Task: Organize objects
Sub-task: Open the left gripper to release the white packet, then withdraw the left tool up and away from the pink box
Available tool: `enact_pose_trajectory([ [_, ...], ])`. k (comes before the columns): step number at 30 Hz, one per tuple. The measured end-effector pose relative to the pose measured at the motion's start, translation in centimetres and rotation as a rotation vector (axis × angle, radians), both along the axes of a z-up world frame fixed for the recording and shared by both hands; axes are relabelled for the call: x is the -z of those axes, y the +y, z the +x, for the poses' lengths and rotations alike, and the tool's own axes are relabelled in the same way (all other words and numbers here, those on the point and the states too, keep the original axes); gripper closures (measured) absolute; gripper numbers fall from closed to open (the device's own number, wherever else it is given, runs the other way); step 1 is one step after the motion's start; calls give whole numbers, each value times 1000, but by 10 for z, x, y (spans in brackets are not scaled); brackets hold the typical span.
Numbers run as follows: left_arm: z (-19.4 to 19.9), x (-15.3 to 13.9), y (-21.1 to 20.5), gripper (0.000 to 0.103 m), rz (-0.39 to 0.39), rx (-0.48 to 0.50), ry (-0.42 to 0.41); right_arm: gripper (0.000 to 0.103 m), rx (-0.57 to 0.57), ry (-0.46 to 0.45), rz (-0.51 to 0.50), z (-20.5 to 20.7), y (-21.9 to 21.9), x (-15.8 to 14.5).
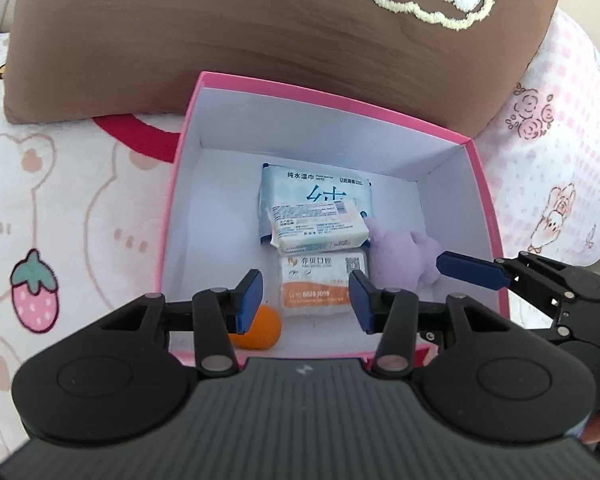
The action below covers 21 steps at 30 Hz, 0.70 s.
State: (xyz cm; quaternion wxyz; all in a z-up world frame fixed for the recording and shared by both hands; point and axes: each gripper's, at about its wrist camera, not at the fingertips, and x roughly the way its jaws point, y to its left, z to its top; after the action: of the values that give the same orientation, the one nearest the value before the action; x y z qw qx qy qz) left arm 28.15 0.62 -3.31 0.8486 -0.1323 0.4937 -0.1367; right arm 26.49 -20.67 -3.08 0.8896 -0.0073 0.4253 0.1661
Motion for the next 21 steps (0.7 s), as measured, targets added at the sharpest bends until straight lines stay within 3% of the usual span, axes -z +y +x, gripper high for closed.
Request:
enact_pose_trajectory([
  [8,-45,-45,14,56,70,-3,-93,37,29,-40,0,-41,8,-33],
  [18,-93,-83,16,51,106,67,-116,33,1,-68,-39,-95,24,-68],
  [21,-104,-85,14,43,160,79,-139,32,-24,-82,-43,-107,27,-73],
])
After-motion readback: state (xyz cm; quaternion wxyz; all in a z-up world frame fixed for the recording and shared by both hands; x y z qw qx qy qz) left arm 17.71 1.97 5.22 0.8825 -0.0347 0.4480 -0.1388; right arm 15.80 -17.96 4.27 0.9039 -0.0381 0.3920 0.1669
